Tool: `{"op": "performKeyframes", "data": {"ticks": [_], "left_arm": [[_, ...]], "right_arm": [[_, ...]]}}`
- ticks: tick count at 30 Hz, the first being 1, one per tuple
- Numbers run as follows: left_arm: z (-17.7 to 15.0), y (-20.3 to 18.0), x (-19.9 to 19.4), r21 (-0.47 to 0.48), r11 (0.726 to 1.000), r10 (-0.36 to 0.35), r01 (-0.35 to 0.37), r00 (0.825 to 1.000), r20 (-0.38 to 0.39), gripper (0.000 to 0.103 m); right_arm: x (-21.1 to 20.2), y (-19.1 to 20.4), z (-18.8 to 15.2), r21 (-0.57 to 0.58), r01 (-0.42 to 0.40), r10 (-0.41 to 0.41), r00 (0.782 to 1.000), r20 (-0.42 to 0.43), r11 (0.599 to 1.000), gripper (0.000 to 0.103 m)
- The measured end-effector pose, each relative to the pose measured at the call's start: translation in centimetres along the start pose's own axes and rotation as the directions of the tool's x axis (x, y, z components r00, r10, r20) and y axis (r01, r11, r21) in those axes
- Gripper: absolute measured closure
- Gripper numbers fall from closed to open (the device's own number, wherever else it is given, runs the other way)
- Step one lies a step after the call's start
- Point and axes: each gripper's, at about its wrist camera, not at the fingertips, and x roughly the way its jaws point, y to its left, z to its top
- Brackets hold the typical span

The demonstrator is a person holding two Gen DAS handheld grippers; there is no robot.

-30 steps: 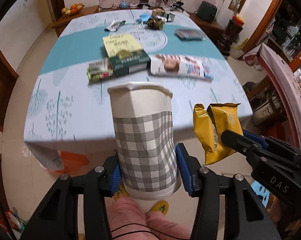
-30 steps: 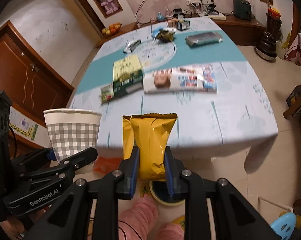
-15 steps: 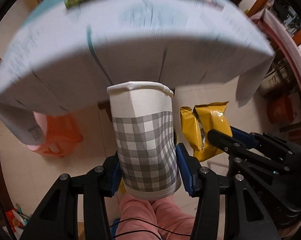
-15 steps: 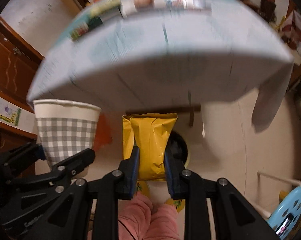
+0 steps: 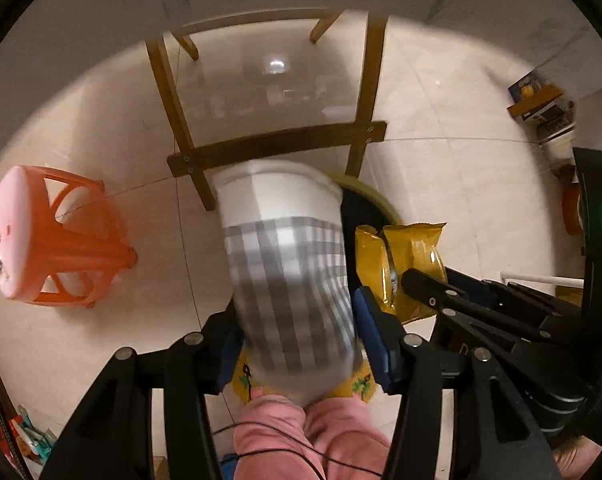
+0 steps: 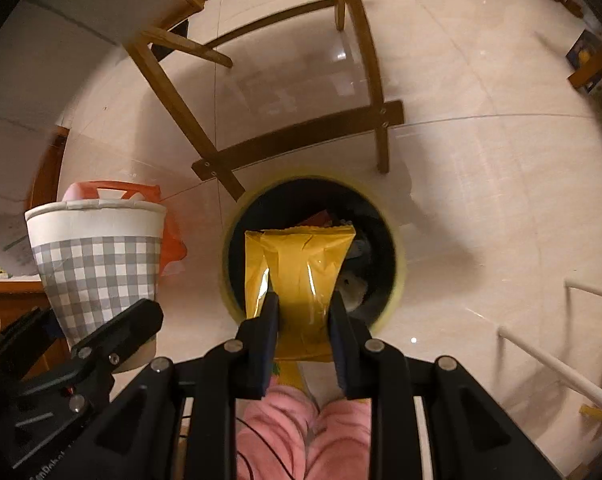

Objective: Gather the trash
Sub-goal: 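Open both tools over the black bin to drop cup and packet, then raise both tools back over the table toward the remaining trash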

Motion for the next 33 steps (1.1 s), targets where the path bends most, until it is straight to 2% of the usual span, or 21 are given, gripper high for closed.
{"op": "performKeyframes", "data": {"ticks": [5, 8, 10, 17, 23, 33], "left_arm": [[1.0, 1.7, 3.8, -0.054, 0.998, 0.036, -0.037, 0.999, -0.024, 0.018], [1.1, 2.4, 4.3, -0.074, 0.997, 0.036, -0.037, 0.999, -0.022, 0.008], [1.1, 2.7, 4.1, -0.075, 0.996, 0.045, -0.047, 0.999, -0.022, 0.004], [0.4, 2.6, 1.4, -0.071, 0.996, 0.053, -0.054, 0.998, -0.014, 0.003], [0.3, 1.3, -3.4, -0.078, 0.996, 0.045, -0.045, 0.999, -0.001, 0.003], [-0.4, -0.8, -16.3, -0.084, 0.996, 0.04, -0.037, 0.999, 0.033, 0.003]], "right_arm": [[4.6, -1.0, 1.0, 0.034, -0.002, 0.003, 1.0, -0.014, 0.999, 0.073], [5.5, -1.3, 1.3, 0.038, -0.013, 0.013, 1.0, -0.009, 0.999, 0.065], [5.7, -1.4, 1.3, 0.039, -0.009, 0.01, 1.0, -0.009, 0.999, 0.064], [3.3, -1.3, 0.7, 0.059, -0.01, 0.011, 1.0, -0.012, 0.998, 0.064], [-1.0, -0.9, 0.0, 0.065, -0.022, 0.022, 1.0, 0.003, 0.998, 0.064], [-12.1, 0.5, -1.7, 0.053, -0.022, 0.021, 0.999, 0.03, 0.998, 0.064]]}}
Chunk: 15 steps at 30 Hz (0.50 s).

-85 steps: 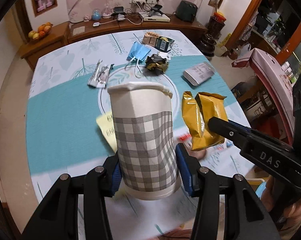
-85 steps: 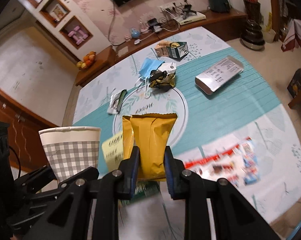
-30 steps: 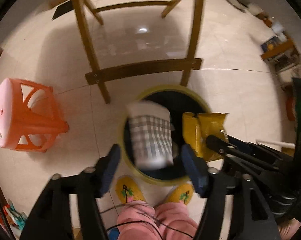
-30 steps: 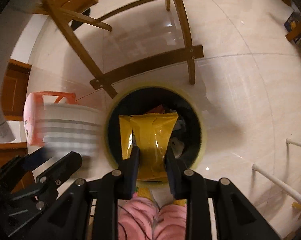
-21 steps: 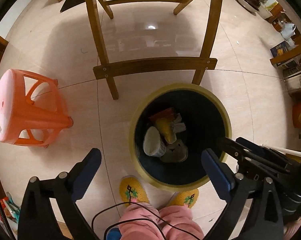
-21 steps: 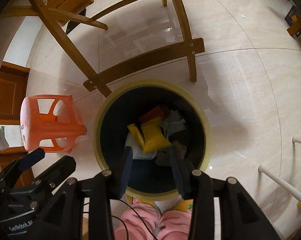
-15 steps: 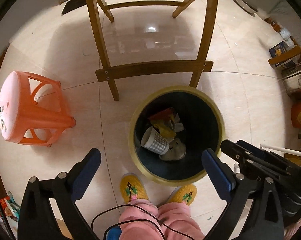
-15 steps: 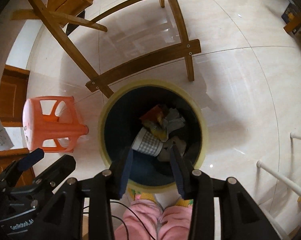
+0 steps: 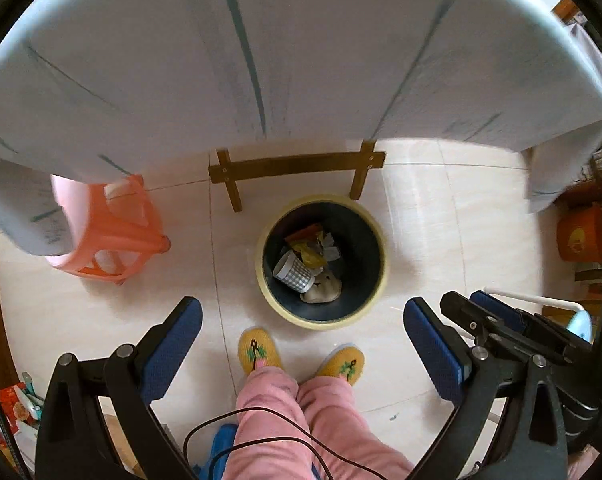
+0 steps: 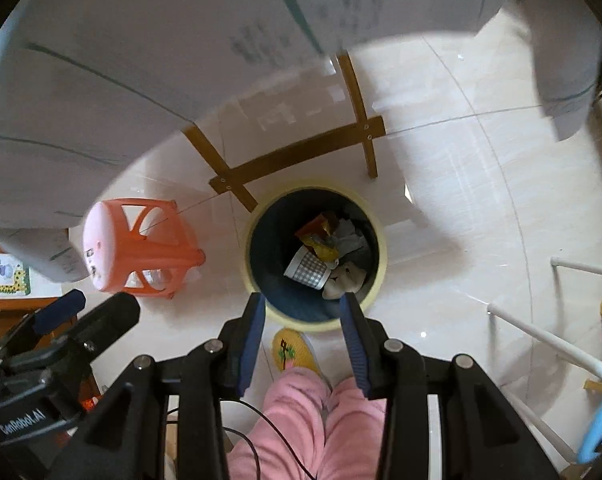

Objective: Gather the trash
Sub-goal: 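Raise both tools back over the table toward the remaining trash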

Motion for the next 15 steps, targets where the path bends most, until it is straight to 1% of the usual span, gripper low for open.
{"op": "performKeyframes", "data": {"ticks": [5, 8, 10, 13, 15], "left_arm": [[-0.2, -0.5, -7.2, 0.005, 1.0, -0.001, 0.001, 0.998, 0.056, 0.003], [-0.3, -0.7, -11.8, 0.005, 1.0, 0.005, -0.006, 0.993, 0.119, 0.003], [-0.2, -0.9, -14.0, 0.007, 1.0, 0.011, -0.012, 0.988, 0.155, 0.003], [0.3, -1.0, -17.9, 0.015, 0.999, 0.025, -0.029, 0.974, 0.226, 0.003], [0.8, -1.0, -20.2, 0.02, 0.999, 0.034, -0.042, 0.958, 0.285, 0.003]], "right_arm": [[-7.0, 2.0, -0.2, -0.072, 0.003, 0.0, 0.999, 0.035, 0.997, 0.064], [-11.0, 3.5, 0.0, -0.131, 0.005, 0.005, 0.997, 0.077, 0.991, 0.064], [-13.8, 4.6, 0.2, -0.174, 0.008, 0.012, 0.994, 0.113, 0.985, 0.064], [-17.4, 6.1, 0.5, -0.226, 0.0, 0.037, 0.986, 0.16, 0.974, 0.064], [-19.3, 6.7, 0.9, -0.249, 0.001, 0.049, 0.98, 0.194, 0.968, 0.064]]}}
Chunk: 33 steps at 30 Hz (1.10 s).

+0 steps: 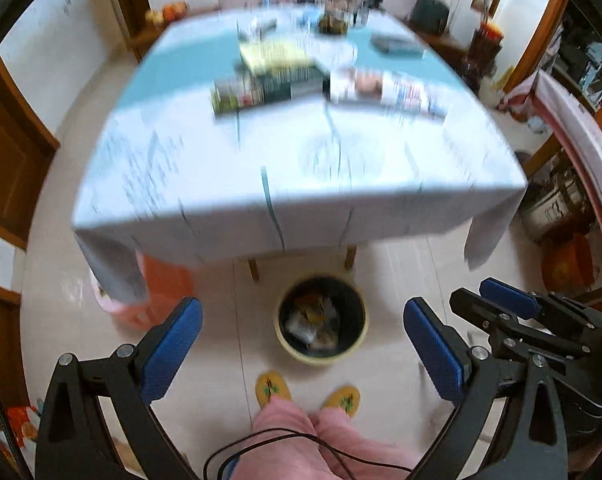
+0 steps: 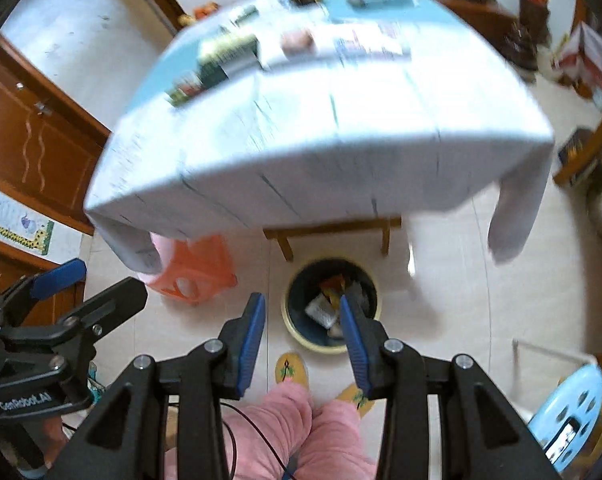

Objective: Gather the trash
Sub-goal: 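Raise both tools back over the table toward the remaining trash, then grasp the black-and-gold wrapper with the right tool while the left grasps the white tube packaging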

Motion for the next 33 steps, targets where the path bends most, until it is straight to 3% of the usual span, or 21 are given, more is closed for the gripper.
{"op": "performKeyframes", "data": {"ticks": [6, 16, 24, 29, 33], "left_arm": [[4.0, 0.5, -4.1, 0.009, 0.999, 0.035, -0.037, 0.989, 0.143, 0.003], [13.6, 3.5, -5.1, -0.016, 0.999, 0.031, -0.028, 0.972, 0.232, 0.003], [26.5, 7.1, -0.8, 0.056, 0.998, -0.019, 0.005, 0.969, 0.248, 0.003], [34.7, 9.5, 3.8, 0.078, 0.997, -0.047, 0.03, 0.975, 0.216, 0.003], [39.1, 10.6, 8.0, 0.1, 0.994, -0.061, 0.043, 0.982, 0.177, 0.003]], "right_arm": [[-4.3, 2.3, 3.8, -0.079, -0.003, 0.012, 0.993, 0.114, 0.997, 0.064], [-7.4, 6.2, 13.3, -0.152, 0.006, 0.032, 0.968, 0.249, 0.988, 0.064], [-4.9, 8.2, 24.5, -0.085, 0.077, -0.05, 0.957, 0.286, 0.993, 0.062], [-1.5, 8.6, 31.9, -0.005, 0.111, -0.106, 0.957, 0.27, 0.994, 0.057], [1.7, 8.4, 36.6, 0.055, 0.138, -0.148, 0.956, 0.252, 0.989, 0.056]]}}
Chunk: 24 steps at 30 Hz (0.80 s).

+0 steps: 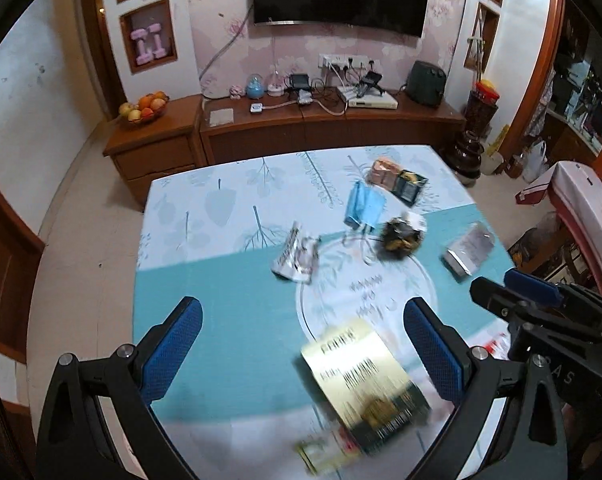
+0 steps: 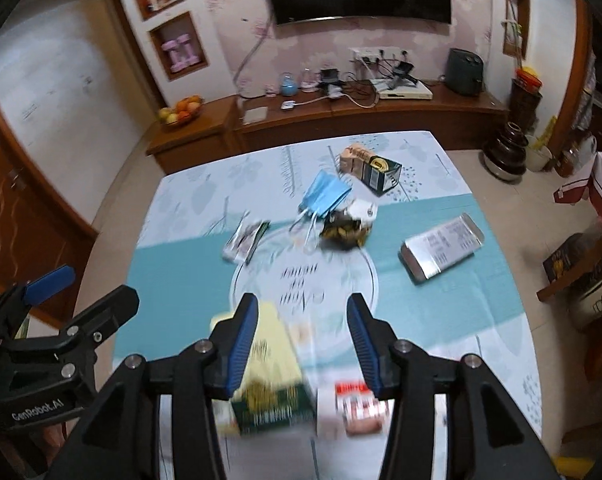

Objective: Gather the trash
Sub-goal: 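Grasp the black-and-gold wrapper with the right tool while the left grasps the white tube packaging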

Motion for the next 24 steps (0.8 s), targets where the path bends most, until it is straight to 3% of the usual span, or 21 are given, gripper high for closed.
{"op": "performKeyframes", "data": {"ticks": [8, 24], "left_arm": [[3.0, 2.3, 8.8, -0.009, 1.0, -0.011, 0.011, 0.997, -0.075, 0.003], [3.8, 3.9, 17.7, -0.02, 0.999, -0.036, 0.033, 0.983, -0.178, 0.003]], "right_arm": [[7.6, -0.3, 3.9, 0.079, 0.066, -0.062, 0.997, -0.046, 0.995, 0.053], [15.3, -2.4, 6.2, 0.155, 0.091, -0.08, 0.994, -0.079, 0.984, 0.049]]}}
